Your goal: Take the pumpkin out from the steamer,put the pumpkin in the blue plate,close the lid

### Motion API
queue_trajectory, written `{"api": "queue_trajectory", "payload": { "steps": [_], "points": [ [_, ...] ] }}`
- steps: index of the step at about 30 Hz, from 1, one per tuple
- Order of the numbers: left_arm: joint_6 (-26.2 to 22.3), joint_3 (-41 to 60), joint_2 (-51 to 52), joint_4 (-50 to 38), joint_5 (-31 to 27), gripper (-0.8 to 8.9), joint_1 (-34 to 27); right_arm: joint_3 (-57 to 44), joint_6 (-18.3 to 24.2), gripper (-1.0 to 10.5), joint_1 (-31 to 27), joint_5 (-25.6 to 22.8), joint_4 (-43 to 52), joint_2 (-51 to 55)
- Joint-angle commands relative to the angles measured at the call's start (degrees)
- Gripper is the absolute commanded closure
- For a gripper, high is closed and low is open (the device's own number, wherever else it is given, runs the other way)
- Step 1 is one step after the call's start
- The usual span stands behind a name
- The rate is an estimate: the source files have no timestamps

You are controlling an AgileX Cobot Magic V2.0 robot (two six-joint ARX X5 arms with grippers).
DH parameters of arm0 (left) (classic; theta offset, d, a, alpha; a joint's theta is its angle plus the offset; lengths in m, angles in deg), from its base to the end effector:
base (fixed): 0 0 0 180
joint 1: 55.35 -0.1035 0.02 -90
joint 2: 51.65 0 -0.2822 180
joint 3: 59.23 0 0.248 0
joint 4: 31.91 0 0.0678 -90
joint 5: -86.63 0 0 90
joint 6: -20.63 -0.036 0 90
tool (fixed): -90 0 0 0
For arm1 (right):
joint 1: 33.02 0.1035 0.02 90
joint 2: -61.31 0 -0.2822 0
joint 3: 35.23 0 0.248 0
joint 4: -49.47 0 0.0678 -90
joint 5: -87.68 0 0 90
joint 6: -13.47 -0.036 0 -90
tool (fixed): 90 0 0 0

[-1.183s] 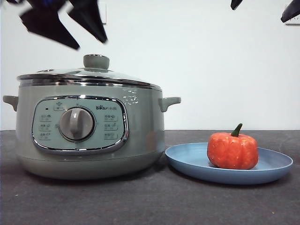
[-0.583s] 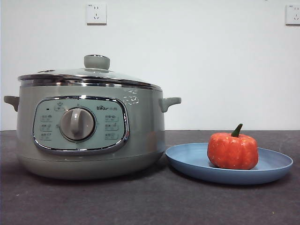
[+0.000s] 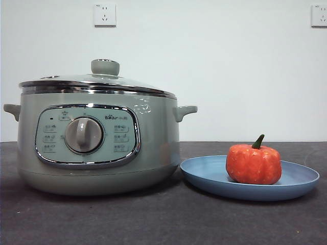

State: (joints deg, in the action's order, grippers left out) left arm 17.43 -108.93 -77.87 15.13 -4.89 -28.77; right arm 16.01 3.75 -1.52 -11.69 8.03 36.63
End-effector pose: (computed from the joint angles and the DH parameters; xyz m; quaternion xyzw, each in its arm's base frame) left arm 0.0804 -0.0392 0.2855 0.0762 0.1920 -0.2178 0.9539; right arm 0.0758 0.0396 0.3057 0.0374 0.1370 0.1793 0.9735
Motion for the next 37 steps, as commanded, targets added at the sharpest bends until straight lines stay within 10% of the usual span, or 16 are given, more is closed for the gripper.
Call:
{"api": "queue_trajectory", "payload": {
  "steps": [1, 13, 22, 37],
  "points": [
    [0.63, 0.09, 0.11, -0.37, 0.22, 8.17, 0.09, -0.33, -0.72, 9.6, 0.07, -0.02, 0.20, -0.09],
    [-0.26, 0.11, 3.06, 1.77, -0.48, 8.17, -0.48, -0.33, -0.72, 9.6, 0.07, -0.02, 0.02, -0.11],
    [3.06, 1.88, 21.64, -4.17, -0.46, 8.17, -17.20, -0.33, -0.72, 9.6, 0.07, 0.02, -0.11, -0.11],
    [4.79, 32.33, 23.26, -23.23, 0.44, 8.17, -24.74, -0.33, -0.72, 9.6, 0.07, -0.02, -0.11, -0.15]
  ]
}}
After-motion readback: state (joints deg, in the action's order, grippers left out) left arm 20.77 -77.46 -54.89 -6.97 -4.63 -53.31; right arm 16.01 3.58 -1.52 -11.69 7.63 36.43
